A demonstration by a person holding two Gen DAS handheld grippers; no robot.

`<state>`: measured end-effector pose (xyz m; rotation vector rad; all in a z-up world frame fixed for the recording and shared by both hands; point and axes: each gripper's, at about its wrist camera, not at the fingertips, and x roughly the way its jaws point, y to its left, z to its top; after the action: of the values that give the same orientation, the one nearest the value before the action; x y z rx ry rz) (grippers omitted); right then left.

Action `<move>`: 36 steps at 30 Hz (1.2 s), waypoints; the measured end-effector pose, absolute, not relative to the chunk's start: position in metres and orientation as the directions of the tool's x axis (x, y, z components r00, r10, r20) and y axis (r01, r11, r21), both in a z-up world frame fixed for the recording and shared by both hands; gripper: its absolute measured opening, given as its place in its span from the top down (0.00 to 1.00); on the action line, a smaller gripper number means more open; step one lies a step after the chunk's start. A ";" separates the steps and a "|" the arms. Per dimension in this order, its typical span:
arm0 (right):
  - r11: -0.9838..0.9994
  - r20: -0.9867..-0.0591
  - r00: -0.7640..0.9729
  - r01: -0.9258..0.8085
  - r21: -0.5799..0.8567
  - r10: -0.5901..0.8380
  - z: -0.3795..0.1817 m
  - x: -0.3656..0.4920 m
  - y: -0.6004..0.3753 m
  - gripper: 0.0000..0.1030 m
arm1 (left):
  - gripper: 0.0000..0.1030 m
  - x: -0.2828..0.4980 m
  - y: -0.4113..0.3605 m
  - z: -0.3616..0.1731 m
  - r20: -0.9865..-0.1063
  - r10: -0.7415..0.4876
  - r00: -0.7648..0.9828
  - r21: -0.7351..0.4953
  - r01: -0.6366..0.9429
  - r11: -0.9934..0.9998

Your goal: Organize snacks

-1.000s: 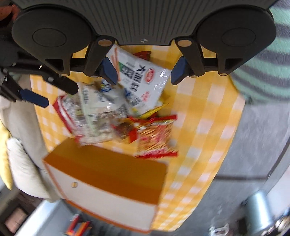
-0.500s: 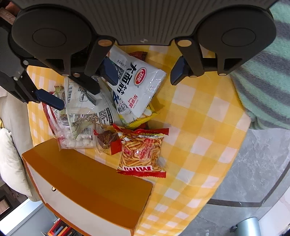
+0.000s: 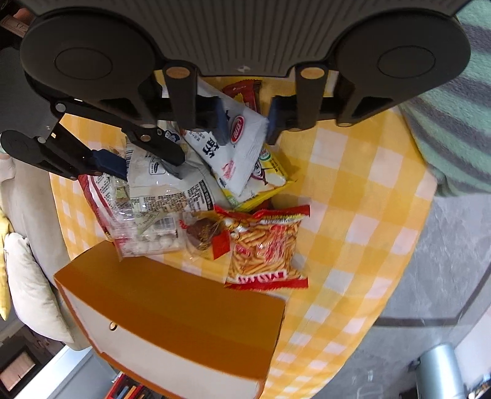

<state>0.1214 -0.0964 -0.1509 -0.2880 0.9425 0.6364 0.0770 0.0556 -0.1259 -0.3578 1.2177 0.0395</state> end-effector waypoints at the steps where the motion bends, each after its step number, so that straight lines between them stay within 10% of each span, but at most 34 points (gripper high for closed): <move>1: 0.783 -0.822 0.423 -0.620 0.044 0.381 -0.150 0.121 -0.097 0.63 | 0.83 0.077 0.055 -0.123 -0.921 -0.152 0.360 -0.241 -0.215 0.946; 26: 0.893 -0.794 0.538 -0.451 0.013 0.283 -0.116 0.110 -0.158 0.64 | 0.99 0.119 0.015 -0.087 -0.817 -0.101 0.568 -0.181 -0.085 0.980; 36: 0.903 -0.772 0.541 -0.418 0.097 0.333 -0.110 0.107 -0.170 0.64 | 0.39 0.109 0.025 -0.091 -0.840 -0.037 0.541 -0.139 -0.149 0.979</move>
<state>0.1073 -0.1699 -0.1102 -0.1035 0.8936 0.4472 0.1088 0.0252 -0.0914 -0.2026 0.9984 0.0670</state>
